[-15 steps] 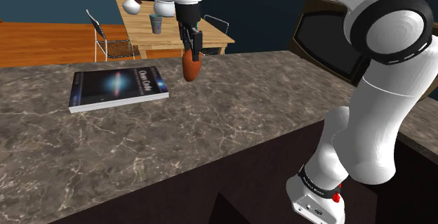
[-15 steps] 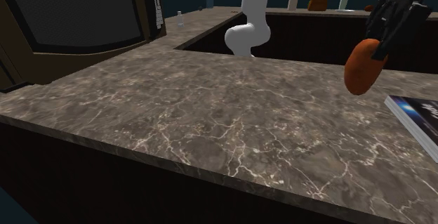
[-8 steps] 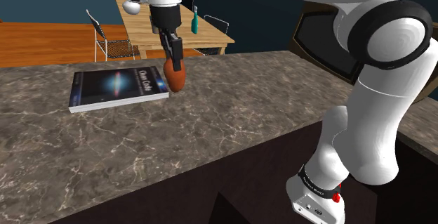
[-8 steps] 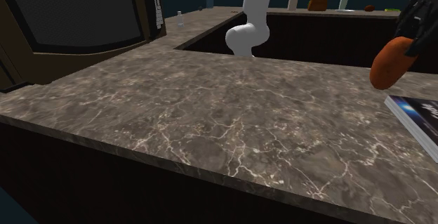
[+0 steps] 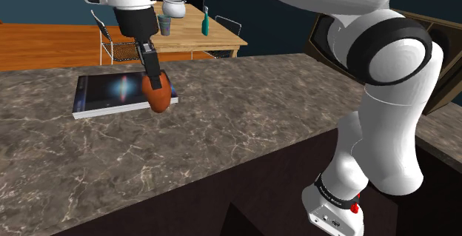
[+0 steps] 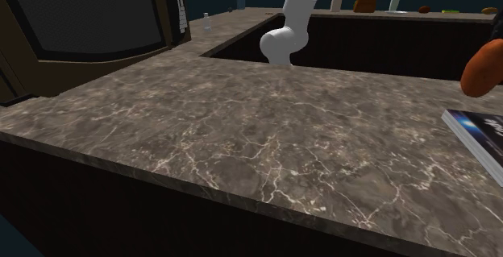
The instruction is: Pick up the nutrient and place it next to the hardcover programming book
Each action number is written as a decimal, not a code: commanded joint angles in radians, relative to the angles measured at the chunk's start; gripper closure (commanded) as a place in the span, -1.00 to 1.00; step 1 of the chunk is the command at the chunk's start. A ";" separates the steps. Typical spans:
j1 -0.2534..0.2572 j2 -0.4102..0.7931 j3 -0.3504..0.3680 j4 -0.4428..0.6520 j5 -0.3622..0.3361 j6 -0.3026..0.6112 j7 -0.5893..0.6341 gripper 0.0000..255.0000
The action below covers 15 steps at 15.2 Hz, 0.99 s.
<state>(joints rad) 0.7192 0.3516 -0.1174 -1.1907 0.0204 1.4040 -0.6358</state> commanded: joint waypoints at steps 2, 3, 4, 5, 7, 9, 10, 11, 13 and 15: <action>0.031 0.087 0.018 0.136 0.009 -0.049 0.055 1.00; 0.041 0.121 0.024 0.189 0.012 -0.068 0.073 1.00; 0.051 0.159 0.030 0.250 0.015 -0.091 0.091 1.00; 0.061 0.204 0.035 0.322 0.018 -0.119 0.109 1.00; 0.073 0.245 0.040 0.377 0.021 -0.132 0.128 1.00; 0.077 0.216 0.040 0.300 0.019 -0.084 0.127 1.00; 0.078 0.204 0.039 0.266 0.018 -0.063 0.127 1.00; 0.079 0.194 0.039 0.236 0.018 -0.042 0.127 1.00; 0.082 0.177 0.039 0.180 0.017 -0.004 0.127 1.00; 0.083 0.163 0.039 0.131 0.016 0.032 0.127 1.00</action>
<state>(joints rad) 0.7999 0.5228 -0.0788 -1.0155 0.0373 1.4109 -0.5106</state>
